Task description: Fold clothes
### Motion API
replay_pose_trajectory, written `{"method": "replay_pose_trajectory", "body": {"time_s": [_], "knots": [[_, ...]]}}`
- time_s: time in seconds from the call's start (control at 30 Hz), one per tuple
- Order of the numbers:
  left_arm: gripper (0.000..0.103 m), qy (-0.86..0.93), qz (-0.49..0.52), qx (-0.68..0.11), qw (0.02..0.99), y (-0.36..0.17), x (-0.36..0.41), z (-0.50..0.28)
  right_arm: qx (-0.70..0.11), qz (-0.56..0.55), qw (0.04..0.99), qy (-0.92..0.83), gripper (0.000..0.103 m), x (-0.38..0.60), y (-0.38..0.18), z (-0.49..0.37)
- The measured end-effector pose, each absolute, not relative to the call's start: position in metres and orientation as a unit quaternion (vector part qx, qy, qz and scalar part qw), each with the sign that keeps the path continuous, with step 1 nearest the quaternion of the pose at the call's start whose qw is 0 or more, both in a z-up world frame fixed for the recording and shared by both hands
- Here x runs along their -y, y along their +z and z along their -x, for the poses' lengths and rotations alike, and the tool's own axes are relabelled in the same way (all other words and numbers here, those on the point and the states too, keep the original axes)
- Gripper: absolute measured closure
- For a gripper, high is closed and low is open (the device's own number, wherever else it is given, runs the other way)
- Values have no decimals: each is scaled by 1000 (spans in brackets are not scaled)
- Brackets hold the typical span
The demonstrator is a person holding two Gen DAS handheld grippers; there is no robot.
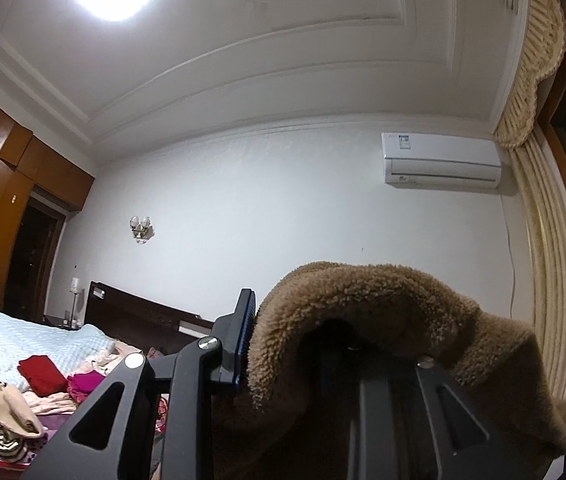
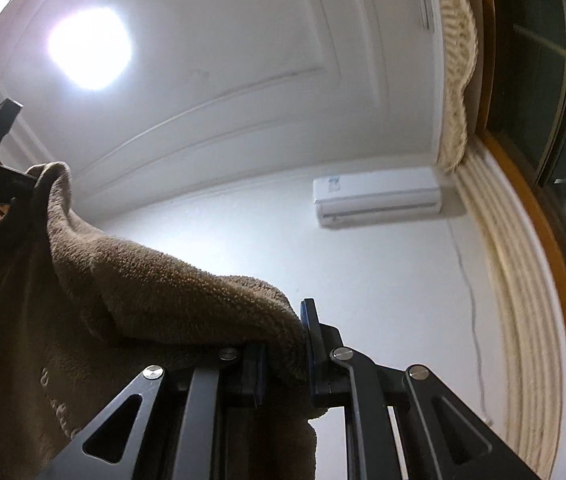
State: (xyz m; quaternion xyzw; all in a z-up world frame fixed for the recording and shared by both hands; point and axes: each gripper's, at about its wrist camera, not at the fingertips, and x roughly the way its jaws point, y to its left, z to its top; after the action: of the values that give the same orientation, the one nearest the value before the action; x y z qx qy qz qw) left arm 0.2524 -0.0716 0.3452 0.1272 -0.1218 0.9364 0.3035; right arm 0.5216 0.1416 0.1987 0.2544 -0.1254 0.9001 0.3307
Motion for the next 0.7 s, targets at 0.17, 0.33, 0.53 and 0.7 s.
{"method": "replay_pose_trajectory", "body": {"time_s": [0.17,0.33,0.53,0.7], "knots": [[73,942,-120,107,295,350,61,-248,99,-242,306,915,87,-148,186,-521],[73,947,-111,100,285,358,51,-242,105,-223,270,931,87,-144,170,-519],[73,950,-101,92,282,365,40,-240,80,-161,156,971,87,-163,152,-505],[73,950,-100,81,283,371,29,-245,45,-108,61,991,25,-186,130,-488]]}}
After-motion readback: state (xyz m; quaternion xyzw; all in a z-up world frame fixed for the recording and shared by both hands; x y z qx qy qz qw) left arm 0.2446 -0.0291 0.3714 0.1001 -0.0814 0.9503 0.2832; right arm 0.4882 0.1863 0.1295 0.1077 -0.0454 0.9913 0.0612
